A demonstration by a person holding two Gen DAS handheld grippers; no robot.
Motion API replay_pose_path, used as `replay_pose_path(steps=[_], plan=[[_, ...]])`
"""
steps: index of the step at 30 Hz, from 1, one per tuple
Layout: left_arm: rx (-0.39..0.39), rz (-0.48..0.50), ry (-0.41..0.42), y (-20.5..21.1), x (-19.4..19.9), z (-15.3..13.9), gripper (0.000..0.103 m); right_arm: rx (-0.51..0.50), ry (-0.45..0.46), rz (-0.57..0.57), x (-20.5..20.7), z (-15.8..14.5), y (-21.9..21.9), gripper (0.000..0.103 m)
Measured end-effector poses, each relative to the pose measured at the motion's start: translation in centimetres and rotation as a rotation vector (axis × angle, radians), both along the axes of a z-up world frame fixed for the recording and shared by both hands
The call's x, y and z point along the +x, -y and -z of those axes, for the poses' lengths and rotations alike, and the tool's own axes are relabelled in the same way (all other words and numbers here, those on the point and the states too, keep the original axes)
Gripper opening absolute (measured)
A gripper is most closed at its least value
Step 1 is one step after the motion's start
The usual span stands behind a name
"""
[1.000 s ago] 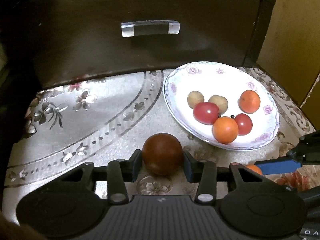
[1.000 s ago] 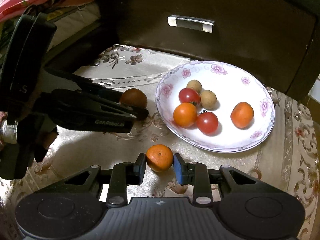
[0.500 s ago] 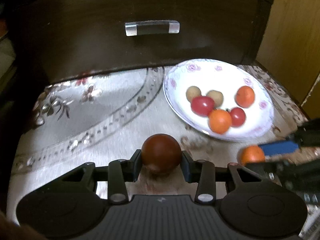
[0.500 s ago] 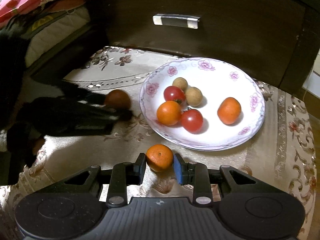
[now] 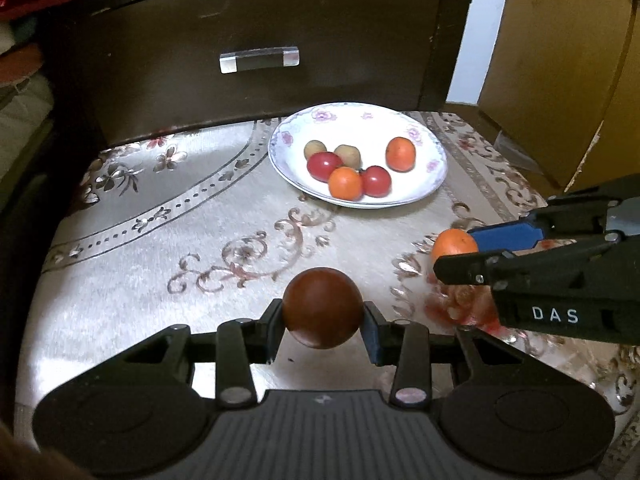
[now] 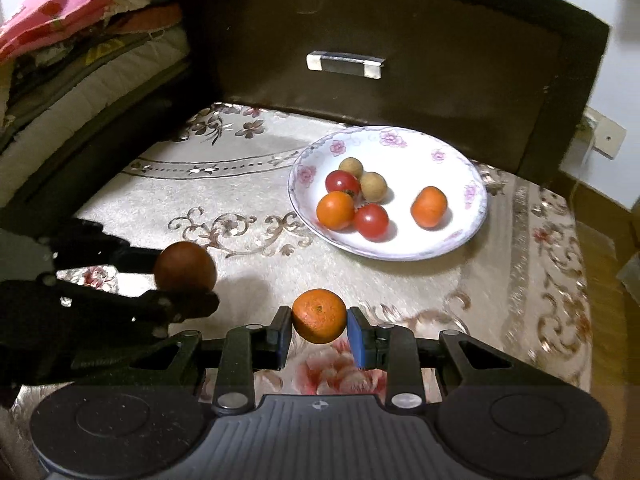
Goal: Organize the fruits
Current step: 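Lift and carry the dark red tomato and orange over the plate with both tools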
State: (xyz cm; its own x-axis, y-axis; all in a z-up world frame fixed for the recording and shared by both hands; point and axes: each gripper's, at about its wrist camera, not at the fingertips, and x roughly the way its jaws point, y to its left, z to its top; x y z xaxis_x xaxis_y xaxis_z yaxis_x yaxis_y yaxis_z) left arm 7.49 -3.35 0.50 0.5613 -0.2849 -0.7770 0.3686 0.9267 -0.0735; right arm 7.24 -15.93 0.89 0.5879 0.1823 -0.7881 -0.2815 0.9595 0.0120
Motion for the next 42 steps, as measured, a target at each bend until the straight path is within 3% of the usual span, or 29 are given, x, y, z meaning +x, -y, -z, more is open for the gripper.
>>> replay_pose_path(steps=[13,42], plan=[[0.001,0.026,0.035,0.9,-1.2,-1.0,0.046,-0.014,0.050,0.024,-2.6,-1.5,-0.6,0.026],[0.023,0.031,0.038,1.5,1.0,-0.4,0.045,-0.051,0.059,0.030,-0.8,-0.7,-0.5,0.027]])
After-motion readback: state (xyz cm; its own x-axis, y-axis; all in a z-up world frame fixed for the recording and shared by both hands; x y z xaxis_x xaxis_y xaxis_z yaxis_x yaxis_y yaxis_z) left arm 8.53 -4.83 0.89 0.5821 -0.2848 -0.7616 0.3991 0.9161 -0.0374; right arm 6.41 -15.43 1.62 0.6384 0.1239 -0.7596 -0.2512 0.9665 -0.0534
